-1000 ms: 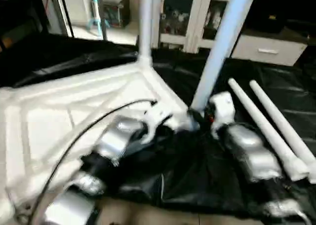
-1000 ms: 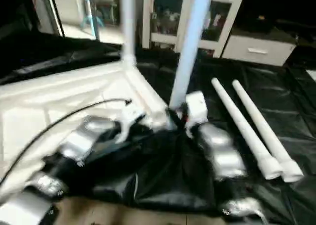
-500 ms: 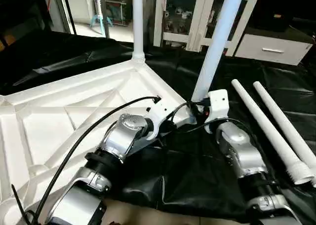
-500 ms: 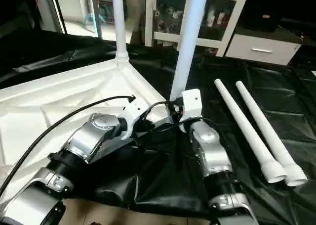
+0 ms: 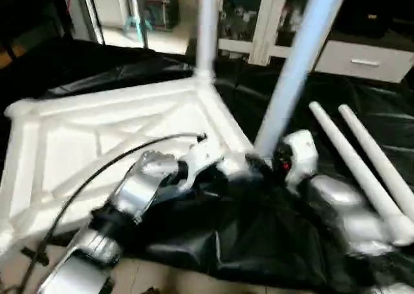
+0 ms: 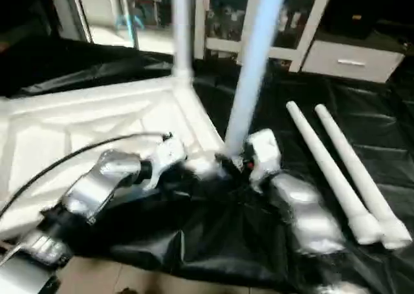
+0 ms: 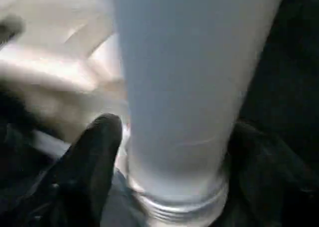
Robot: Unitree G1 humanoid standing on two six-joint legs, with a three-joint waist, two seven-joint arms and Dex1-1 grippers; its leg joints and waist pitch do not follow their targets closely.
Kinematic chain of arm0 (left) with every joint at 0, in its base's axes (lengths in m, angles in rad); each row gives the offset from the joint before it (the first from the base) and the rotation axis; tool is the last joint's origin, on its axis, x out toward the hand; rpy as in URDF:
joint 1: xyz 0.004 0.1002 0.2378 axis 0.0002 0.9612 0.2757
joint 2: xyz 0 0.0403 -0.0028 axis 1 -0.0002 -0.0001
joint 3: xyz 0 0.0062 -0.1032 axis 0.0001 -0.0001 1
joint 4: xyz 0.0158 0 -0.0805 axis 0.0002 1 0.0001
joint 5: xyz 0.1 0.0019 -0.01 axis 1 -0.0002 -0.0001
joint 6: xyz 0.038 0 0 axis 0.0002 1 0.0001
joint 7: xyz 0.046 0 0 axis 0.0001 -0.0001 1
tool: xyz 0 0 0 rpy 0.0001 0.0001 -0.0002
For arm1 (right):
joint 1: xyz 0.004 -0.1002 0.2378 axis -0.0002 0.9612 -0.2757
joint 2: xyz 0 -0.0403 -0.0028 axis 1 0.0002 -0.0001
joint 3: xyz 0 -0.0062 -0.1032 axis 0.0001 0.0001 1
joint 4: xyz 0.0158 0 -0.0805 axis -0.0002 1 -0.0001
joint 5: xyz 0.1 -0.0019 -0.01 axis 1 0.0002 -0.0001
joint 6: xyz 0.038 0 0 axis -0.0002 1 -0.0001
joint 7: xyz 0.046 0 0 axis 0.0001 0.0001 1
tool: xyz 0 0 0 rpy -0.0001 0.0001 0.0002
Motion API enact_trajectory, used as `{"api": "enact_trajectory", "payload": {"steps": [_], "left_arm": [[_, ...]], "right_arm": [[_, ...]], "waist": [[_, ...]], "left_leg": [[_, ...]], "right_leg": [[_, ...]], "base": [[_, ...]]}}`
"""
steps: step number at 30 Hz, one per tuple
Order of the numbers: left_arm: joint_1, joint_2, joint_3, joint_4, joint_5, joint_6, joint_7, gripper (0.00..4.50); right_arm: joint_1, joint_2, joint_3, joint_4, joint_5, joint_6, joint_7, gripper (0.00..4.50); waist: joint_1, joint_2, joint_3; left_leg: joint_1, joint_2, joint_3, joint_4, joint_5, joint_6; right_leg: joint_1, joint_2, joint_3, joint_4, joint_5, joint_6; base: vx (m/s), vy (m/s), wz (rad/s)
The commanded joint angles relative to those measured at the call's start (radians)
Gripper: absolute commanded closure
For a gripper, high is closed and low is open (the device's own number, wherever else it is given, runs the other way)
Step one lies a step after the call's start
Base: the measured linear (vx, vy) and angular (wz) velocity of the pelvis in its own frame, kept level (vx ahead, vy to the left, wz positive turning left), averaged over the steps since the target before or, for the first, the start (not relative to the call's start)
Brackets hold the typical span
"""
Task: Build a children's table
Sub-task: Rotate leg to tighten
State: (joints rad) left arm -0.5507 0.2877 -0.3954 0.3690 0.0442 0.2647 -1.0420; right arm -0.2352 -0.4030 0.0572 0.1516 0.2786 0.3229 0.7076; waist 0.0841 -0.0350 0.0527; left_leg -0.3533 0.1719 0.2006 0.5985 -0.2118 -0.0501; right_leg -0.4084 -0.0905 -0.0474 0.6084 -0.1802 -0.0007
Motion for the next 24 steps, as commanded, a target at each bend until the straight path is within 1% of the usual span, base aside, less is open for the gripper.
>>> {"api": "enact_trajectory", "payload": {"steps": [1,2,3,4,6,7,9,10,13,18,21,22,24], "left_arm": [[0.008,-0.019,-0.013,-0.041,-0.066,-0.048,-0.052,4.50],[0.013,-0.011,-0.015,-0.051,-0.068,-0.047,-0.066,4.50],[0.018,-0.003,-0.017,-0.060,-0.070,-0.049,-0.081,4.50],[0.021,0.002,-0.018,-0.065,-0.071,-0.051,-0.091,4.50],[0.030,0.016,-0.017,-0.083,-0.080,-0.047,-0.123,4.50],[0.034,0.021,-0.015,-0.093,-0.083,-0.043,-0.131,4.50],[0.035,0.025,-0.013,-0.099,-0.084,-0.040,-0.136,4.50],[0.035,0.029,-0.012,-0.102,-0.084,-0.040,-0.140,4.50],[0.033,0.034,-0.010,-0.099,-0.083,-0.042,-0.142,4.50],[0.039,0.042,-0.007,-0.111,-0.084,-0.035,-0.151,4.50],[0.040,0.045,-0.009,-0.118,-0.088,-0.030,-0.158,4.50],[0.041,0.046,-0.011,-0.121,-0.089,-0.027,-0.164,4.50],[0.040,0.046,-0.011,-0.121,-0.089,-0.027,-0.166,4.50]], "right_arm": [[-0.001,-0.021,-0.002,-0.034,0.014,0.024,0.054,0.68],[0.010,-0.051,0.007,-0.048,0.023,0.031,0.103,0.55],[0.020,-0.081,0.016,-0.058,0.028,0.029,0.149,0.49],[0.024,-0.096,0.020,-0.062,0.029,0.028,0.171,0.43],[0.030,-0.122,0.018,-0.061,0.044,0.039,0.220,0.23],[0.032,-0.133,0.021,-0.060,0.045,0.038,0.229,0.23],[0.035,-0.145,0.030,-0.057,0.044,0.027,0.249,0.23],[0.039,-0.155,0.040,-0.051,0.037,0.013,0.273,0.23],[0.040,-0.151,0.040,-0.034,0.040,-0.002,0.295,0.23],[0.032,-0.138,0.034,-0.005,0.050,-0.018,0.306,0.23],[0.021,-0.127,0.039,0.034,0.027,-0.049,0.301,0.23],[0.011,-0.117,0.037,0.054,0.021,-0.060,0.298,0.23],[0.007,-0.111,0.036,0.061,0.023,-0.060,0.298,0.23]], "waist": [[-0.004,-0.009,-0.055],[-0.002,-0.007,-0.054],[-0.002,-0.009,-0.054],[0.003,-0.010,-0.052],[0.003,-0.010,-0.054],[0.002,-0.015,-0.054],[0.003,-0.013,-0.054],[0.003,-0.015,-0.054],[0.003,-0.014,-0.055],[0.004,-0.015,-0.056],[0.004,-0.010,-0.056],[0.004,-0.011,-0.057],[0.004,-0.009,-0.057]], "left_leg": [[0.004,0.061,-0.023,-0.078,-0.175,0.066],[0.004,0.061,-0.024,-0.078,-0.177,0.062],[0.005,0.061,-0.024,-0.079,-0.185,0.060],[0.005,0.063,-0.025,-0.079,-0.192,0.054],[0.003,0.063,-0.026,-0.079,-0.192,0.053],[0.003,0.062,-0.026,-0.078,-0.190,0.054],[0.003,0.062,-0.026,-0.078,-0.187,0.055],[0.002,0.062,-0.026,-0.077,-0.184,0.057],[0.004,0.062,-0.026,-0.076,-0.172,0.059],[0.002,0.061,-0.026,-0.075,-0.164,0.063],[0.004,0.061,-0.026,-0.074,-0.164,0.059],[0.004,0.060,-0.025,-0.074,-0.166,0.058],[0.004,0.060,-0.025,-0.075,-0.165,0.057]], "right_leg": [[0.042,-0.059,0.045,-0.073,-0.203,-0.215],[0.042,-0.060,0.045,-0.074,-0.214,-0.213],[0.043,-0.061,0.045,-0.075,-0.226,-0.213],[0.044,-0.064,0.047,-0.078,-0.248,-0.207],[0.045,-0.064,0.046,-0.077,-0.256,-0.206],[0.045,-0.063,0.045,-0.078,-0.259,-0.203],[0.043,-0.063,0.045,-0.077,-0.260,-0.204],[0.044,-0.064,0.044,-0.077,-0.263,-0.203],[0.043,-0.063,0.044,-0.075,-0.249,-0.208],[0.044,-0.064,0.043,-0.073,-0.236,-0.217],[0.043,-0.064,0.043,-0.073,-0.233,-0.222],[0.043,-0.062,0.042,-0.073,-0.228,-0.226],[0.044,-0.062,0.042,-0.072,-0.220,-0.231]], "base": [[0.000,0.000,0.00],[0.000,0.000,0.00],[0.000,0.000,0.00],[0.000,0.000,0.00],[0.000,0.000,0.00],[0.000,0.000,0.00],[0.000,0.000,0.00],[0.000,0.000,0.00],[0.000,0.000,0.00],[0.000,0.000,0.00],[0.000,0.000,0.00],[0.000,0.000,0.00],[0.000,0.000,0.00]]}}
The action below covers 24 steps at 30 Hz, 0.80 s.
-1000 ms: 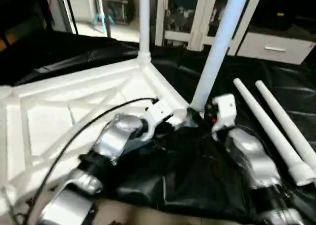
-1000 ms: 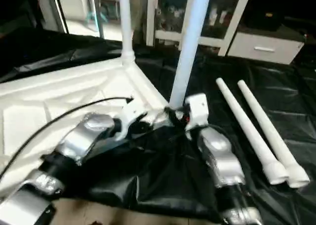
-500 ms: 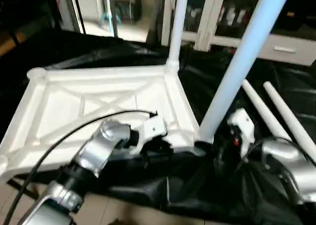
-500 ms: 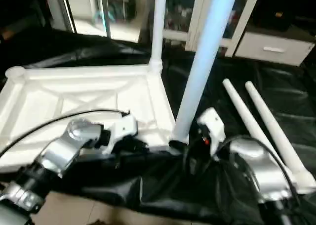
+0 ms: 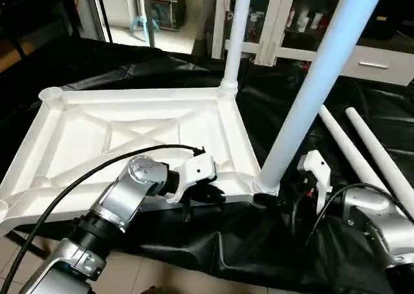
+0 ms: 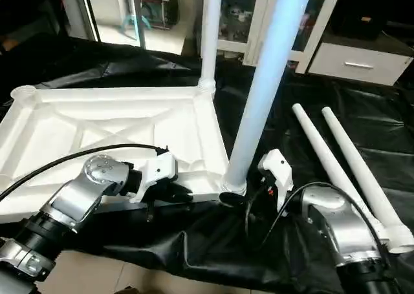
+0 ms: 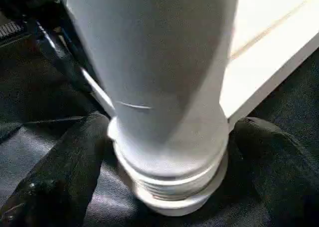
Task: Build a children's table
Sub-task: Rotate leg to tighten
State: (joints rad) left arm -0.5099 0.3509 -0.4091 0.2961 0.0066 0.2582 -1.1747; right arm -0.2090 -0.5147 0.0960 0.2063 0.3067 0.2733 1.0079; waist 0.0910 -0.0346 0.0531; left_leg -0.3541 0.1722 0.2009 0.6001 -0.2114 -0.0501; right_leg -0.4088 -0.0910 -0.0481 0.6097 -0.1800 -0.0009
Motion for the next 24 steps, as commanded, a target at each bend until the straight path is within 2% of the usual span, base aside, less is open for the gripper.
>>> {"api": "enact_trajectory", "payload": {"steps": [1,5,6,8,16,24], "left_arm": [[-0.001,-0.017,0.002,-0.048,-0.052,-0.020,-0.034,4.50],[-0.001,-0.016,0.000,-0.048,-0.051,-0.020,-0.037,4.50],[-0.001,-0.015,-0.001,-0.047,-0.050,-0.021,-0.038,4.50],[-0.001,-0.014,-0.003,-0.047,-0.048,-0.021,-0.038,4.50],[0.007,-0.005,-0.005,-0.057,-0.049,-0.019,-0.044,4.50],[0.005,-0.005,-0.008,-0.046,-0.034,-0.010,-0.027,4.50]], "right_arm": [[-0.024,0.006,-0.005,0.012,-0.006,-0.016,-0.006,0.38],[-0.034,0.017,-0.006,0.023,-0.001,-0.020,-0.002,0.59],[-0.035,0.018,-0.003,0.028,0.000,-0.027,0.005,0.79],[-0.036,0.019,0.000,0.035,0.003,-0.038,0.017,0.89],[-0.033,0.015,-0.002,0.060,-0.002,-0.073,0.058,1.59],[-0.031,0.036,-0.010,0.079,-0.006,-0.089,0.038,1.68]], "waist": [[-0.003,-0.010,-0.058],[-0.003,-0.008,-0.059],[-0.001,-0.011,-0.058],[-0.002,-0.013,-0.059],[-0.001,-0.012,-0.060],[-0.002,-0.013,-0.059]], "left_leg": [[0.005,0.060,-0.026,-0.076,-0.164,0.058],[0.005,0.061,-0.025,-0.075,-0.157,0.060],[0.005,0.061,-0.026,-0.075,-0.157,0.060],[0.004,0.061,-0.025,-0.074,-0.151,0.062],[0.005,0.061,-0.025,-0.073,-0.143,0.070],[0.005,0.061,-0.024,-0.072,-0.143,0.074]], "right_leg": [[0.045,-0.062,0.043,-0.073,-0.216,-0.232],[0.046,-0.062,0.043,-0.070,-0.198,-0.237],[0.047,-0.063,0.043,-0.070,-0.199,-0.237],[0.047,-0.063,0.043,-0.069,-0.192,-0.239],[0.047,-0.063,0.042,-0.067,-0.189,-0.243],[0.046,-0.062,0.042,-0.067,-0.191,-0.247]], "base": [[0.000,0.000,0.00],[0.000,0.000,0.00],[0.000,0.000,0.00],[0.000,0.000,0.00],[0.000,0.000,0.00],[0.000,0.000,0.00]]}}
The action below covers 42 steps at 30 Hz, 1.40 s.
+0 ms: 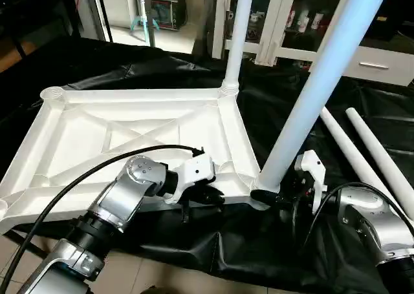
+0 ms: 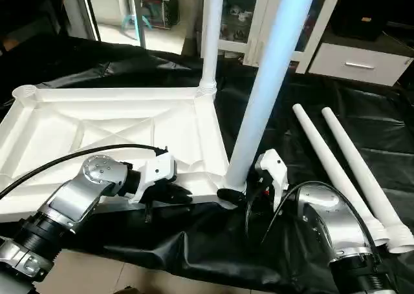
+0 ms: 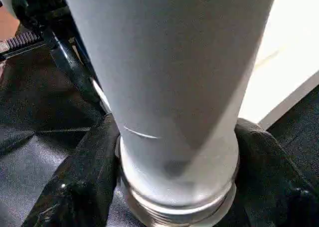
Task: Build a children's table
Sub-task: Rotate leg to tighten
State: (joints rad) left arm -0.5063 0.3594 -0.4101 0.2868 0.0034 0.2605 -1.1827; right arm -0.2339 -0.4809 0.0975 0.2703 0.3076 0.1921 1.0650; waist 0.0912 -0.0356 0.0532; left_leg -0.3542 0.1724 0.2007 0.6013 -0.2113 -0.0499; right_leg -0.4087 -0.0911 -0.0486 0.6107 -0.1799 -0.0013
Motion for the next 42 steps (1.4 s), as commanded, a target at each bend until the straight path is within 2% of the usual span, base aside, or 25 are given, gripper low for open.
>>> {"api": "enact_trajectory", "payload": {"steps": [1,6,7,9,12,14,15,16,17,18,20,21,22,24,26,29,30,31,33,35,36,37,39,42], "left_arm": [[-0.004,-0.019,-0.004,-0.025,-0.021,-0.005,-0.001,4.50],[-0.022,-0.042,0.015,0.006,-0.009,0.020,0.058,4.50],[-0.046,-0.065,0.030,0.042,0.012,0.037,0.125,4.50],[-0.072,-0.095,0.047,0.078,0.026,0.054,0.194,4.50],[-0.109,-0.143,0.067,0.127,0.036,0.090,0.281,4.50],[-0.131,-0.175,0.082,0.155,0.044,0.115,0.343,4.50],[-0.156,-0.207,0.092,0.186,0.060,0.132,0.410,4.50],[-0.186,-0.242,0.098,0.224,0.076,0.140,0.477,4.50],[-0.194,-0.250,0.100,0.233,0.080,0.141,0.493,4.50],[-0.201,-0.257,0.099,0.242,0.083,0.142,0.502,4.50],[-0.214,-0.269,0.102,0.256,0.089,0.144,0.526,4.50],[-0.220,-0.272,0.101,0.263,0.094,0.144,0.532,4.50],[-0.223,-0.273,0.100,0.268,0.098,0.141,0.536,4.50],[-0.220,-0.271,0.099,0.267,0.097,0.138,0.536,4.50],[-0.213,-0.264,0.098,0.268,0.098,0.132,0.529,4.50],[-0.208,-0.257,0.097,0.269,0.096,0.129,0.525,4.50],[-0.205,-0.254,0.097,0.268,0.095,0.126,0.520,4.50],[-0.204,-0.251,0.095,0.268,0.095,0.123,0.516,4.50],[-0.200,-0.245,0.094,0.265,0.094,0.119,0.505,4.50],[-0.192,-0.235,0.091,0.259,0.094,0.112,0.490,4.50],[-0.189,-0.232,0.090,0.256,0.095,0.112,0.485,4.50],[-0.186,-0.227,0.088,0.253,0.094,0.105,0.476,4.50],[-0.179,-0.218,0.083,0.248,0.092,0.092,0.457,4.50],[-0.137,-0.171,0.068,0.197,0.076,0.079,0.378,4.50]], "right_arm": [[-0.005,0.020,-0.014,0.026,-0.019,-0.006,-0.056,1.68],[-0.011,0.062,-0.011,0.064,-0.064,-0.007,-0.165,1.70],[-0.018,0.112,-0.016,0.091,-0.093,0.010,-0.275,1.70],[-0.036,0.172,-0.034,0.121,-0.109,0.030,-0.398,1.71],[-0.078,0.263,-0.072,0.176,-0.125,0.051,-0.587,1.71],[-0.105,0.305,-0.086,0.209,-0.139,0.054,-0.680,1.71],[-0.133,0.347,-0.093,0.243,-0.148,0.046,-0.756,1.71],[-0.161,0.392,-0.093,0.277,-0.162,0.036,-0.827,1.71],[-0.167,0.403,-0.093,0.285,-0.165,0.033,-0.844,1.71],[-0.173,0.416,-0.092,0.292,-0.169,0.027,-0.859,1.71],[-0.181,0.434,-0.077,0.302,-0.188,0.010,-0.867,1.71],[-0.185,0.440,-0.073,0.308,-0.200,0.001,-0.873,1.72],[-0.188,0.444,-0.070,0.311,-0.207,-0.008,-0.873,1.72],[-0.192,0.448,-0.081,0.314,-0.196,-0.022,-0.874,1.72],[-0.198,0.447,-0.074,0.318,-0.209,-0.054,-0.872,1.72],[-0.199,0.445,-0.070,0.315,-0.211,-0.077,-0.865,1.72],[-0.195,0.448,-0.084,0.304,-0.186,-0.081,-0.841,1.72],[-0.193,0.448,-0.089,0.297,-0.176,-0.080,-0.830,1.37],[-0.184,0.440,-0.102,0.266,-0.149,-0.081,-0.791,1.03],[-0.171,0.423,-0.115,0.227,-0.128,-0.078,-0.761,0.85],[-0.167,0.417,-0.119,0.214,-0.120,-0.075,-0.751,0.85],[-0.162,0.408,-0.122,0.202,-0.116,-0.072,-0.742,0.74],[-0.153,0.393,-0.126,0.183,-0.111,-0.068,-0.726,0.55],[-0.093,0.306,-0.122,0.080,-0.080,-0.043,-0.607,0.28]], "waist": [[-0.002,-0.012,-0.060],[-0.008,-0.011,-0.059],[-0.011,-0.009,-0.056],[-0.015,-0.009,-0.056],[-0.028,-0.009,-0.061],[-0.028,-0.008,-0.060],[-0.036,-0.003,-0.058],[-0.034,-0.008,-0.061],[-0.033,-0.006,-0.062],[-0.030,-0.010,-0.064],[-0.025,-0.008,-0.067],[-0.025,-0.011,-0.068],[-0.023,-0.011,-0.067],[-0.023,-0.011,-0.064],[-0.024,-0.009,-0.061],[-0.025,-0.008,-0.061],[-0.026,-0.008,-0.062],[-0.026,-0.008,-0.062],[-0.027,-0.006,-0.061],[-0.025,-0.007,-0.061],[-0.026,-0.006,-0.062],[-0.031,-0.008,-0.062],[-0.033,-0.008,-0.062],[-0.030,-0.008,-0.064]], "left_leg": [[0.005,0.060,-0.024,-0.073,-0.146,0.071],[0.005,0.059,-0.027,-0.078,-0.171,0.043],[0.007,0.058,-0.026,-0.079,-0.176,0.039],[0.008,0.056,-0.028,-0.082,-0.202,0.018],[0.009,0.053,-0.032,-0.083,-0.211,-0.011],[0.008,0.053,-0.029,-0.082,-0.204,-0.003],[0.006,0.051,-0.028,-0.084,-0.209,-0.005],[0.010,0.050,-0.028,-0.082,-0.204,-0.014],[0.011,0.050,-0.029,-0.082,-0.199,-0.016],[0.009,0.051,-0.028,-0.081,-0.184,-0.008],[0.007,0.050,-0.026,-0.078,-0.137,0.011],[0.005,0.049,-0.024,-0.075,-0.112,0.026],[0.004,0.049,-0.024,-0.075,-0.099,0.040],[0.004,0.050,-0.024,-0.076,-0.117,0.049],[0.006,0.053,-0.025,-0.079,-0.156,0.038],[0.005,0.053,-0.027,-0.082,-0.171,0.027],[0.006,0.053,-0.026,-0.081,-0.170,0.026],[0.006,0.053,-0.026,-0.081,-0.168,0.027],[0.007,0.053,-0.025,-0.081,-0.172,0.031],[0.002,0.054,-0.027,-0.082,-0.175,0.039],[0.004,0.054,-0.027,-0.082,-0.172,0.040],[-0.002,0.054,-0.029,-0.083,-0.164,0.041],[0.001,0.054,-0.028,-0.080,-0.160,0.047],[0.000,0.055,-0.026,-0.076,-0.123,0.066]], "right_leg": [[0.047,-0.063,0.042,-0.069,-0.196,-0.245],[0.048,-0.062,0.042,-0.073,-0.236,-0.227],[0.042,-0.060,0.043,-0.076,-0.238,-0.225],[0.043,-0.061,0.042,-0.080,-0.285,-0.211],[0.041,-0.062,0.041,-0.082,-0.306,-0.198],[0.042,-0.060,0.042,-0.081,-0.275,-0.200],[0.037,-0.057,0.043,-0.081,-0.275,-0.201],[0.039,-0.059,0.042,-0.082,-0.280,-0.198],[0.037,-0.060,0.043,-0.081,-0.274,-0.199],[0.043,-0.060,0.042,-0.079,-0.241,-0.202],[0.046,-0.057,0.042,-0.069,-0.150,-0.213],[0.047,-0.056,0.042,-0.064,-0.100,-0.224],[0.049,-0.057,0.042,-0.062,-0.080,-0.234],[0.051,-0.059,0.042,-0.066,-0.109,-0.235],[0.047,-0.062,0.042,-0.074,-0.175,-0.226],[0.047,-0.061,0.042,-0.075,-0.196,-0.216],[0.047,-0.059,0.042,-0.074,-0.186,-0.215],[0.047,-0.059,0.042,-0.073,-0.180,-0.216],[0.047,-0.059,0.042,-0.073,-0.168,-0.221],[0.051,-0.060,0.043,-0.074,-0.165,-0.216],[0.050,-0.060,0.043,-0.073,-0.161,-0.219],[0.054,-0.060,0.042,-0.071,-0.153,-0.222],[0.051,-0.061,0.042,-0.073,-0.155,-0.226],[0.052,-0.060,0.043,-0.066,-0.106,-0.239]], "base": [[0.000,0.000,0.00],[0.000,0.000,0.00],[0.000,0.000,0.00],[0.000,0.000,0.00],[0.000,0.000,0.00],[0.000,0.000,0.00],[0.000,0.000,0.00],[0.000,0.000,0.00],[0.000,0.000,0.00],[0.000,0.000,0.00],[0.000,0.000,0.00],[0.000,0.000,0.00],[0.000,0.000,0.00],[0.000,0.000,0.00],[0.000,0.000,0.00],[0.000,0.000,0.00],[0.000,0.000,0.00],[0.000,0.000,0.00],[0.000,0.000,0.00],[0.000,0.000,0.00],[0.000,0.000,0.00],[0.000,0.000,0.00],[0.000,0.000,0.00],[0.000,0.000,0.00]]}}
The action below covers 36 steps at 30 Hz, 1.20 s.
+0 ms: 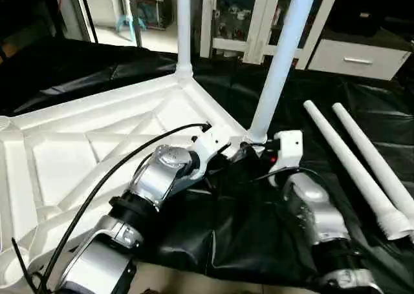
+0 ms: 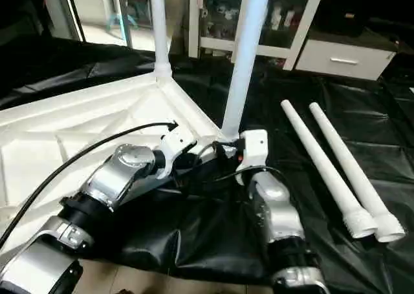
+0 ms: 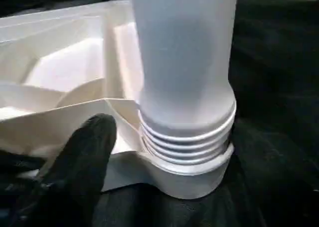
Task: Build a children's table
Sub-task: Rotate leg to tighten
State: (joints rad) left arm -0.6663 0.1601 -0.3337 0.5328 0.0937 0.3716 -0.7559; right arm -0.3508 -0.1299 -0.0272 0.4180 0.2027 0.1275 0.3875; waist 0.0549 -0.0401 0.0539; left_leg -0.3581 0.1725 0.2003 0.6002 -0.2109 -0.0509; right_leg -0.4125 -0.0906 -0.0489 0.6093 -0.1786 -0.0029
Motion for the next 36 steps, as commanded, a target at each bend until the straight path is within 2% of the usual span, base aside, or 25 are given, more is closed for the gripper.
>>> {"api": "enact_trajectory", "payload": {"steps": [1,3,5,7,9,10,13,16,19,23,30,36], "left_arm": [[0.041,0.046,-0.014,-0.072,-0.023,-0.042,-0.082,4.50],[0.046,0.051,-0.017,-0.079,-0.025,-0.046,-0.093,4.50],[0.081,0.093,-0.037,-0.128,-0.048,-0.075,-0.180,4.50],[0.097,0.113,-0.046,-0.151,-0.060,-0.082,-0.221,4.50],[0.119,0.143,-0.060,-0.191,-0.087,-0.097,-0.298,4.50],[0.127,0.152,-0.063,-0.209,-0.097,-0.088,-0.324,4.50],[0.150,0.178,-0.073,-0.265,-0.134,-0.091,-0.409,4.50],[0.149,0.184,-0.079,-0.271,-0.135,-0.094,-0.430,4.50],[0.148,0.185,-0.078,-0.272,-0.138,-0.093,-0.439,4.50],[0.147,0.192,-0.082,-0.287,-0.149,-0.083,-0.455,4.50],[0.152,0.197,-0.082,-0.297,-0.147,-0.081,-0.468,4.50],[0.149,0.195,-0.081,-0.292,-0.143,-0.081,-0.470,4.50]], "right_arm": [[0.045,-0.077,0.003,-0.099,0.039,0.036,0.112,0.18],[0.051,-0.087,0.002,-0.108,0.042,0.040,0.123,0.09],[0.073,-0.155,-0.004,-0.149,0.082,0.072,0.245,0.03],[0.079,-0.201,-0.003,-0.166,0.104,0.096,0.321,0.03],[0.079,-0.251,0.005,-0.166,0.094,0.098,0.366,0.03],[0.083,-0.271,0.010,-0.173,0.102,0.107,0.398,0.03],[0.105,-0.339,0.040,-0.208,0.141,0.125,0.544,0.03],[0.121,-0.395,0.083,-0.231,0.154,0.162,0.666,0.03],[0.120,-0.415,0.108,-0.225,0.142,0.167,0.712,0.03],[0.100,-0.422,0.127,-0.205,0.142,0.151,0.762,0.03],[0.059,-0.423,0.146,-0.140,0.112,0.119,0.784,0.03],[0.042,-0.415,0.150,-0.116,0.106,0.110,0.794,0.56]], "waist": [[0.011,-0.004,-0.066],[0.010,-0.004,-0.063],[0.010,-0.007,-0.061],[0.008,-0.006,-0.058],[0.009,-0.005,-0.059],[0.008,-0.005,-0.058],[0.010,-0.005,-0.060],[0.022,-0.006,-0.060],[0.032,-0.006,-0.057],[0.034,-0.007,-0.058],[0.035,-0.010,-0.062],[0.037,-0.012,-0.064]], "left_leg": [[0.002,0.058,-0.026,-0.072,-0.099,0.084],[0.002,0.056,-0.023,-0.072,-0.090,0.100],[0.002,0.057,-0.023,-0.074,-0.131,0.100],[0.005,0.059,-0.024,-0.075,-0.165,0.086],[0.004,0.061,-0.026,-0.077,-0.173,0.074],[0.005,0.061,-0.024,-0.077,-0.168,0.072],[0.005,0.061,-0.024,-0.074,-0.145,0.082],[0.006,0.061,-0.021,-0.069,-0.115,0.110],[0.008,0.063,-0.022,-0.072,-0.154,0.090],[0.008,0.063,-0.025,-0.074,-0.164,0.067],[0.006,0.060,-0.023,-0.068,-0.110,0.087],[0.007,0.060,-0.022,-0.066,-0.103,0.095]], "right_leg": [[0.060,-0.062,0.043,-0.059,-0.065,-0.244],[0.055,-0.059,0.043,-0.059,-0.052,-0.258],[0.056,-0.061,0.043,-0.065,-0.115,-0.254],[0.051,-0.061,0.043,-0.071,-0.182,-0.243],[0.051,-0.061,0.043,-0.071,-0.203,-0.238],[0.048,-0.060,0.044,-0.071,-0.191,-0.239],[0.051,-0.060,0.044,-0.065,-0.148,-0.251],[0.050,-0.059,0.044,-0.059,-0.101,-0.274],[0.047,-0.063,0.044,-0.069,-0.179,-0.259],[0.048,-0.063,0.044,-0.070,-0.208,-0.243],[0.051,-0.062,0.042,-0.060,-0.136,-0.265],[0.052,-0.062,0.041,-0.058,-0.128,-0.270]], "base": [[0.000,0.000,0.00],[0.000,0.000,0.00],[0.000,0.000,0.00],[0.000,0.000,0.00],[0.000,0.000,0.00],[0.000,0.000,0.00],[0.000,0.000,0.00],[0.000,0.000,0.00],[0.000,0.000,0.00],[0.000,0.000,0.00],[0.000,0.000,0.00],[0.000,0.000,0.00]]}}
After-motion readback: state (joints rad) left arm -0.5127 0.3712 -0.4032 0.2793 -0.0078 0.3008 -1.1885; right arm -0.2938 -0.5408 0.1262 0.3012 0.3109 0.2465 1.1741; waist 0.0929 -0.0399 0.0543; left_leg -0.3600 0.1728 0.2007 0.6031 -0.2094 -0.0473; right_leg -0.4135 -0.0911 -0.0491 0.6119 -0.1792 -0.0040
